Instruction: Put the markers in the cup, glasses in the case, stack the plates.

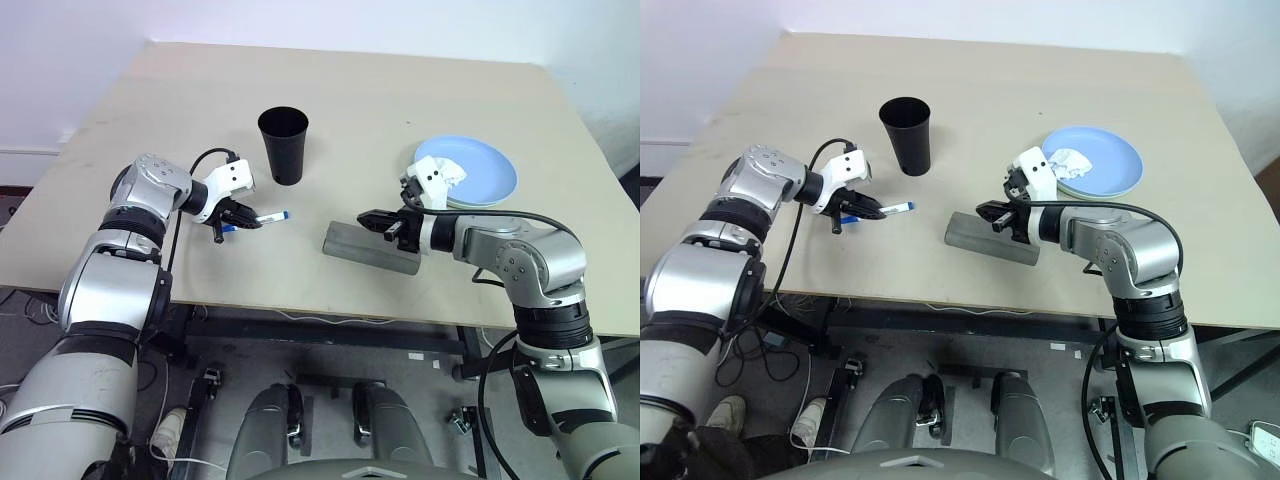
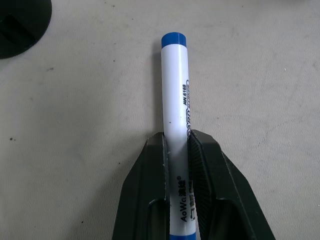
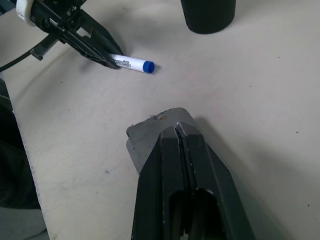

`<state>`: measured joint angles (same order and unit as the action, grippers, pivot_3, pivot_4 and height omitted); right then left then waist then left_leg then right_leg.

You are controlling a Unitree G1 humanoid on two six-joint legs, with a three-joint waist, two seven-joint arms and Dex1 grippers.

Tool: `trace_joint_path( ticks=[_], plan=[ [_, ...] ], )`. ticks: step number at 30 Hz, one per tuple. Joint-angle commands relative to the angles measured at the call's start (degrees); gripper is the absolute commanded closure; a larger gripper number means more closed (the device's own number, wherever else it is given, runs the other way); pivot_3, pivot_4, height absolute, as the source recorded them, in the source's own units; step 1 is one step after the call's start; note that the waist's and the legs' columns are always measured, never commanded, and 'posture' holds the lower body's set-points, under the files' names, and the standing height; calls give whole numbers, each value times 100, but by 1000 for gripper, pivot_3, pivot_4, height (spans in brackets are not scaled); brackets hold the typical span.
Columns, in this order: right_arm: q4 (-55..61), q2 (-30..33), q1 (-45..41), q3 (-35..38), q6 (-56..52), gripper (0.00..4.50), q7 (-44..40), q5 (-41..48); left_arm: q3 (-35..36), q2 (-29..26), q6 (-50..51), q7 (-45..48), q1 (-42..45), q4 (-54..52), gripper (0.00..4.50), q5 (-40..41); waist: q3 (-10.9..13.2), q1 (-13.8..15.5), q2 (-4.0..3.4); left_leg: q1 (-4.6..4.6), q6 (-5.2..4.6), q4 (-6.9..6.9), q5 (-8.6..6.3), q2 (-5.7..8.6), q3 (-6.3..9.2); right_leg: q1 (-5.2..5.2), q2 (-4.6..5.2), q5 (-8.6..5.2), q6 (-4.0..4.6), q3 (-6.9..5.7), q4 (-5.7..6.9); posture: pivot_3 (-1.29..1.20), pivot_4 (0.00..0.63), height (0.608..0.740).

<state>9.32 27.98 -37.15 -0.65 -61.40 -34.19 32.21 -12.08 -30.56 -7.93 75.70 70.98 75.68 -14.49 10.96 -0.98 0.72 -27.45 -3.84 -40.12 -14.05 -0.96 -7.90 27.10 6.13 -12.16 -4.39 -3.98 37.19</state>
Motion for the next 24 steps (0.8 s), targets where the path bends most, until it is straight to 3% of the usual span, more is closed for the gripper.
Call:
trace_joint_path(
  ticks=[1,10,16,19,24],
  plan=[
    [305,-75,38,138,265,4500,-26,78,423,-44,0,88,35,-64,4224,377,0,3,0,-1,0,0,0,0,0,0,0,0,0,0,0,0,150,710],
    [511,-228,145,278,655,4500,-168,297,1285,-80,263,615,-271,-614,4224,1357,0,0,0,-1,0,0,1,1,0,-2,-4,1,-2,0,0,0,150,710],
    [404,-246,104,213,680,4500,-256,355,1560,-99,1027,1022,-783,-1970,4224,2055,0,-2,0,1,1,-2,3,0,0,-5,-15,1,-2,0,2,0,150,710],
    [370,-268,59,185,709,4500,-294,351,2016,58,1509,623,-853,-2651,4224,2699,0,3,0,2,2,-3,5,0,1,-7,-16,1,-2,0,3,0,150,710],
    [302,-311,-21,184,743,4500,-308,338,2298,331,1425,-38,-946,-3309,4224,3105,0,7,0,12,3,-4,11,0,4,-23,-17,5,-9,0,2,0,150,710]
  ],
)
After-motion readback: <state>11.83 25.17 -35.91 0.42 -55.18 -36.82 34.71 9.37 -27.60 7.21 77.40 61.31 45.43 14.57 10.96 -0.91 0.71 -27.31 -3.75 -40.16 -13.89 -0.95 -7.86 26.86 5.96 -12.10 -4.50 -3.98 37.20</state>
